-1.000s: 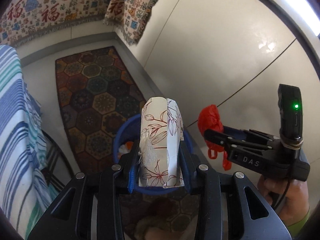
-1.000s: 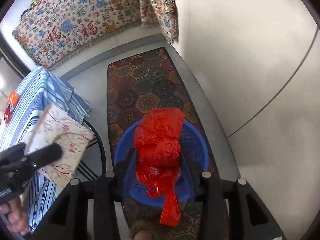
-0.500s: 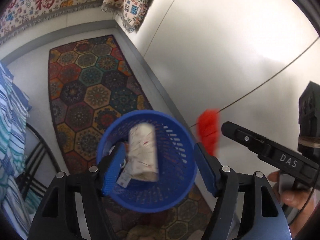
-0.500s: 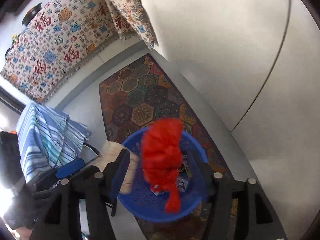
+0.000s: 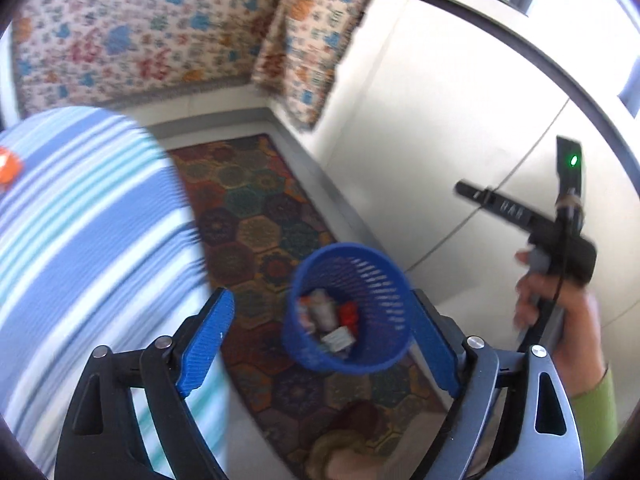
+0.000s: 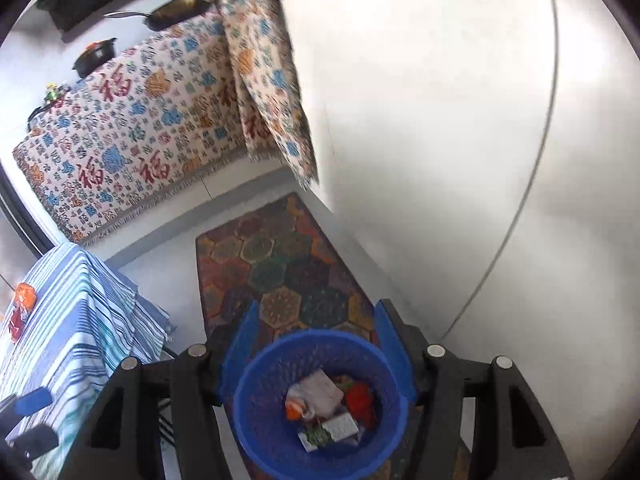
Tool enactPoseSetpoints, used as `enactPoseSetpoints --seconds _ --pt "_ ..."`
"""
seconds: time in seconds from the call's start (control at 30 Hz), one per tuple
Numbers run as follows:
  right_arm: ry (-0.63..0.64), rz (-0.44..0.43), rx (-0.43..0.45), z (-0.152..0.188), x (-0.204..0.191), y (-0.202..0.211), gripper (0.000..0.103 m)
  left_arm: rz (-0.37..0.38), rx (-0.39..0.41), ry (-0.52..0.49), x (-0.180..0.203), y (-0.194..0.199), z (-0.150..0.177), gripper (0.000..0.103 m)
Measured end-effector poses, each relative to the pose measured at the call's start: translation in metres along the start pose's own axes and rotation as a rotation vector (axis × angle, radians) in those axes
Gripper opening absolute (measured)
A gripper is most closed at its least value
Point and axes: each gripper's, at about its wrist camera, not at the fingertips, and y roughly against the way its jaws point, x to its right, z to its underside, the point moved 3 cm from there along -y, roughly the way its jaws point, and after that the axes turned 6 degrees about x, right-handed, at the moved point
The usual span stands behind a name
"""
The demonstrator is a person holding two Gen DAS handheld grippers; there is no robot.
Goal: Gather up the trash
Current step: 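Move both tools back over the table toward the remaining trash, then grasp the red snack wrapper with the left tool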
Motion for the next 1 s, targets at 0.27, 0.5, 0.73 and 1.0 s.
enactPoseSetpoints --seconds 0.27,0.5,0.73,1.0 --pt "0.091 -0.233 0.025 0.013 -0.151 0.032 0.062 -0.318 0.038 0.117 -0.140 0.064 0.038 0.092" --pt "0.389 -0.515 -0.142 0.114 -0.317 0.044 0.064 -0.444 0.071 0.219 -0.223 0.093 0.052 0.092" --pt "0.516 -0.519 -0.191 0.143 -0.347 0.027 0.064 -0.504 0.076 0.227 -0.266 0.098 0.053 0.092" --pt "0.613 -0.497 -0.133 0.158 -0.363 0.031 0.067 -0.421 0.128 0.407 -0.280 0.086 -0.012 0.085"
